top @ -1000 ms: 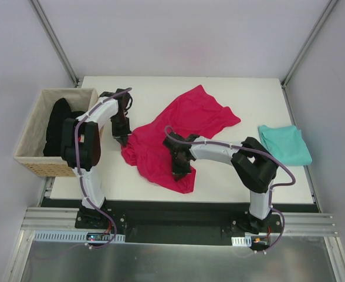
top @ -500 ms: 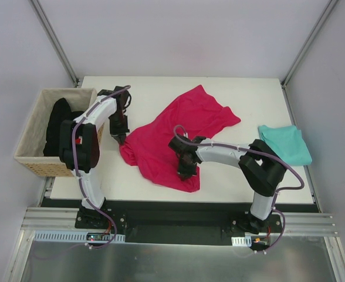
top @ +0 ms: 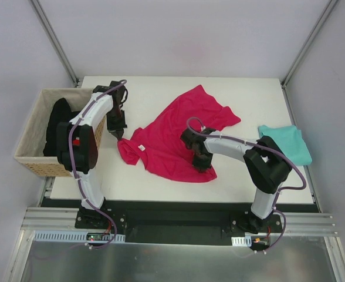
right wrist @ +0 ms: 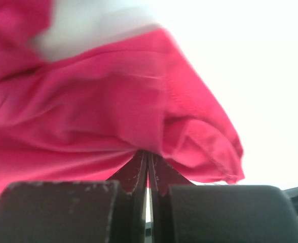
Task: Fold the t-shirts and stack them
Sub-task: Flatten out the tshirt
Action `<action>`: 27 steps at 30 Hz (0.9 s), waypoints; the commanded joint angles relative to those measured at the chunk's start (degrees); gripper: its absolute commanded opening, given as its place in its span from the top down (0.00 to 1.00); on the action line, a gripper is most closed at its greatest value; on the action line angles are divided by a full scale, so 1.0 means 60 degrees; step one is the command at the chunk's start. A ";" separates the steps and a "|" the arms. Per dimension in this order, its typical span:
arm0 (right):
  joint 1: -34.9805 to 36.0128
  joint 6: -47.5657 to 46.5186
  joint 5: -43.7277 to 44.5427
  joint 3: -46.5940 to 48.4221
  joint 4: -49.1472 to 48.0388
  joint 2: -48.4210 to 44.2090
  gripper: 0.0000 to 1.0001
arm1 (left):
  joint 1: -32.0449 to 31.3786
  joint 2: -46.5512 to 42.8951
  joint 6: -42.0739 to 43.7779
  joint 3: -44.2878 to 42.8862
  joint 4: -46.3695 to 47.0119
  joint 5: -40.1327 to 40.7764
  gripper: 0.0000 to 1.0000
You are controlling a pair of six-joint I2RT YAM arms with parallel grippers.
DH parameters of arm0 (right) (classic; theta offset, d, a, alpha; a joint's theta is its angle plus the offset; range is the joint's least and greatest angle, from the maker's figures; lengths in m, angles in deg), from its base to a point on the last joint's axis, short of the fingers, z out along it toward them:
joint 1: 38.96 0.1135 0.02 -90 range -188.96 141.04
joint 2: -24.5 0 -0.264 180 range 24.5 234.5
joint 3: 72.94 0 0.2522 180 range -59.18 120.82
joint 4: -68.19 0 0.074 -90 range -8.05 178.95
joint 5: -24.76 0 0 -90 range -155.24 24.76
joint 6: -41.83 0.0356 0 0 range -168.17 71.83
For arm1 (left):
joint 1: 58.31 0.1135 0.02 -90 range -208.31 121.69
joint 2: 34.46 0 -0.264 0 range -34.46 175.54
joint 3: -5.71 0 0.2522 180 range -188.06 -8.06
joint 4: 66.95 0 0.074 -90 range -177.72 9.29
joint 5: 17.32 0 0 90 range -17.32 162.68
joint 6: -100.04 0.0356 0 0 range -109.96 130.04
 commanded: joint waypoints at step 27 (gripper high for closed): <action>0.0098 -0.1969 0.2390 0.4519 0.3026 0.1029 0.55 | 0.0273 -0.0225 0.0324 -0.0591 -0.0505 -0.0227 0.85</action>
